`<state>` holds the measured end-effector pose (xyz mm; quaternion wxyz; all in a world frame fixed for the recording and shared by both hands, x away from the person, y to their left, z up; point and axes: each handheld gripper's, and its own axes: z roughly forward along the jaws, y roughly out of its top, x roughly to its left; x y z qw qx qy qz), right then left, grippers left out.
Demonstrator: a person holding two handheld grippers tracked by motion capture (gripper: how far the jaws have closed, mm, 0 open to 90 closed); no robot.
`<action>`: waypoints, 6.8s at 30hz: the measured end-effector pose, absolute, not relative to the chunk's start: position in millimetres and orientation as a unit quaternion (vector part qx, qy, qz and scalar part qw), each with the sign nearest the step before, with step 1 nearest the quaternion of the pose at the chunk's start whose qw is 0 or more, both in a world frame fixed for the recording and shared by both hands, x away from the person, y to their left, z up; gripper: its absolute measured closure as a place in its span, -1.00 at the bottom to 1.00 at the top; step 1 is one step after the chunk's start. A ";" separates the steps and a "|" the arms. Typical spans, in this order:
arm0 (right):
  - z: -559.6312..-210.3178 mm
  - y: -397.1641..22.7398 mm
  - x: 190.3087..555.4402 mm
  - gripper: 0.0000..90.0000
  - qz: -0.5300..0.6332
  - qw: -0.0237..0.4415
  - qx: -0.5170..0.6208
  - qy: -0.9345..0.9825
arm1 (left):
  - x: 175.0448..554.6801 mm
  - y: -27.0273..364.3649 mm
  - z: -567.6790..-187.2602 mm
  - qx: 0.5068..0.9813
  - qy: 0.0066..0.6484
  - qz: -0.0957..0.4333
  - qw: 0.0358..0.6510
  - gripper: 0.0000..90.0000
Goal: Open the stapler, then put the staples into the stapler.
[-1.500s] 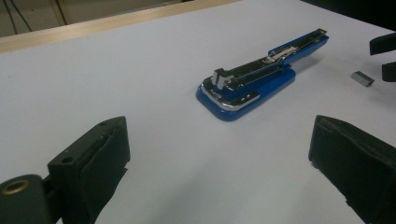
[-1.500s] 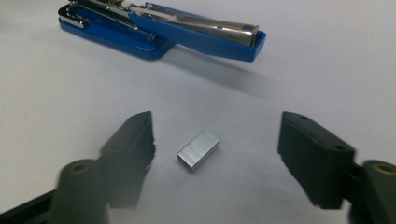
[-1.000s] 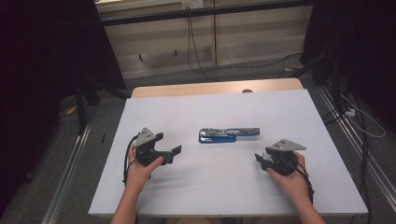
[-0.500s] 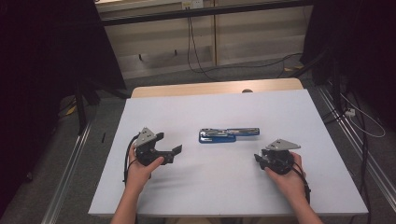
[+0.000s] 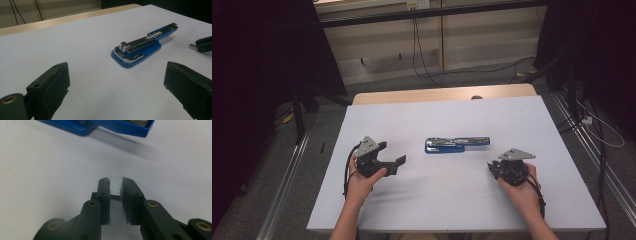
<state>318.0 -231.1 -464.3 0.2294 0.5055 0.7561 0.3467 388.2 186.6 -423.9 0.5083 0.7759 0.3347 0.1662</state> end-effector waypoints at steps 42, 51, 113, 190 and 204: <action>-433.5 -234.8 342.0 0.76 0.382 0.184 0.456 0.783 | 388.4 192.9 -419.2 0.769 0.337 0.166 0.516 -0.84; -416.1 -230.3 353.5 0.76 0.404 0.173 0.432 0.788 | 384.7 195.5 -419.2 0.770 0.341 0.160 0.515 -0.85; -377.9 -195.6 422.5 0.76 0.445 0.168 0.349 0.808 | 382.8 206.5 -419.7 0.762 0.356 0.153 0.519 -0.86; -399.1 -151.8 478.9 0.76 0.464 0.085 0.211 0.856 | 382.2 212.1 -424.3 0.760 0.375 0.158 0.506 -0.86; -406.0 -143.6 483.0 0.76 0.453 0.070 0.196 0.867 | 381.8 212.7 -423.8 0.757 0.377 0.159 0.509 -0.86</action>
